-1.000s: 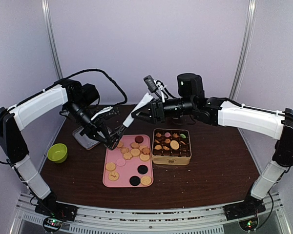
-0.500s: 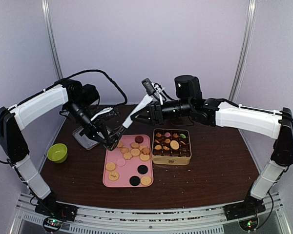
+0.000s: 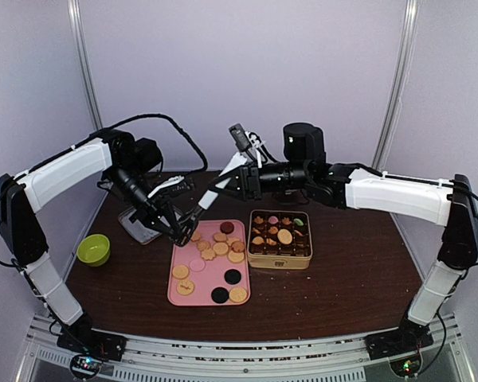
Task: Pack the cookies
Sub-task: Pass from the left arm to the right, then adjust the fake cookies in the empty pocket of the box.
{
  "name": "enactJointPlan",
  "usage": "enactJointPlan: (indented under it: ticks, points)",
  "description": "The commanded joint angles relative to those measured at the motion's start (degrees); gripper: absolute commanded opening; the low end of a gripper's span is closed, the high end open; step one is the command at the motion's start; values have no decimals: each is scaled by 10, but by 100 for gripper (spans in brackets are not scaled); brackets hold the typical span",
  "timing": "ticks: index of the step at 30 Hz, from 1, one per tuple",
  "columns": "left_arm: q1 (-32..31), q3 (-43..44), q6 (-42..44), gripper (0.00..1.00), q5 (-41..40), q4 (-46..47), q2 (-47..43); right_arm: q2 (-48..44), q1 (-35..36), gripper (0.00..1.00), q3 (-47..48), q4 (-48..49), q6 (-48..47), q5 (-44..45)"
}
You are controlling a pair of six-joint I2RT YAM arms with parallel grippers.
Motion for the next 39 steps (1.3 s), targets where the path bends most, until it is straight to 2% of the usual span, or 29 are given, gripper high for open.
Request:
enactJointPlan:
  ticks: [1, 6, 10, 12, 15, 19, 23, 28, 29, 30, 32, 34, 39]
  points:
    - [-4, 15, 0, 0, 5, 7, 5, 0, 18, 39, 4, -12, -21, 5]
    - [-4, 10, -54, 0, -47, 53, -2, -38, 18, 35, -17, -63, -69, 59]
    - [-3, 18, -137, 21, -128, 113, -12, -89, 18, 31, -48, -88, -115, 144]
    - [-4, 20, -157, 32, -158, 136, -24, -115, 18, 31, -67, -93, -131, 182]
    - [5, 12, -171, 44, -188, 155, -52, -149, 17, 31, -90, -114, -155, 235]
    - [34, 8, -172, 50, -193, 148, -73, -190, 15, 32, -119, -151, -187, 315]
    - [89, 4, -181, 51, -188, 143, -86, -226, 12, 33, -153, -184, -211, 400]
    - [150, -12, -207, 59, -237, 181, -131, -274, 12, 36, -204, -183, -213, 496]
    - [159, -20, -210, 73, -259, 195, -144, -282, 13, 36, -214, -176, -209, 511]
    - [165, -30, -213, 82, -281, 209, -157, -288, 13, 37, -222, -169, -204, 525]
    - [178, -50, -213, 91, -305, 237, -184, -296, 14, 37, -237, -152, -195, 543]
    - [185, -68, -208, 95, -304, 248, -201, -296, 20, 38, -245, -140, -189, 562]
    - [187, -84, -210, 95, -298, 244, -204, -279, 43, 37, -241, -130, -187, 620]
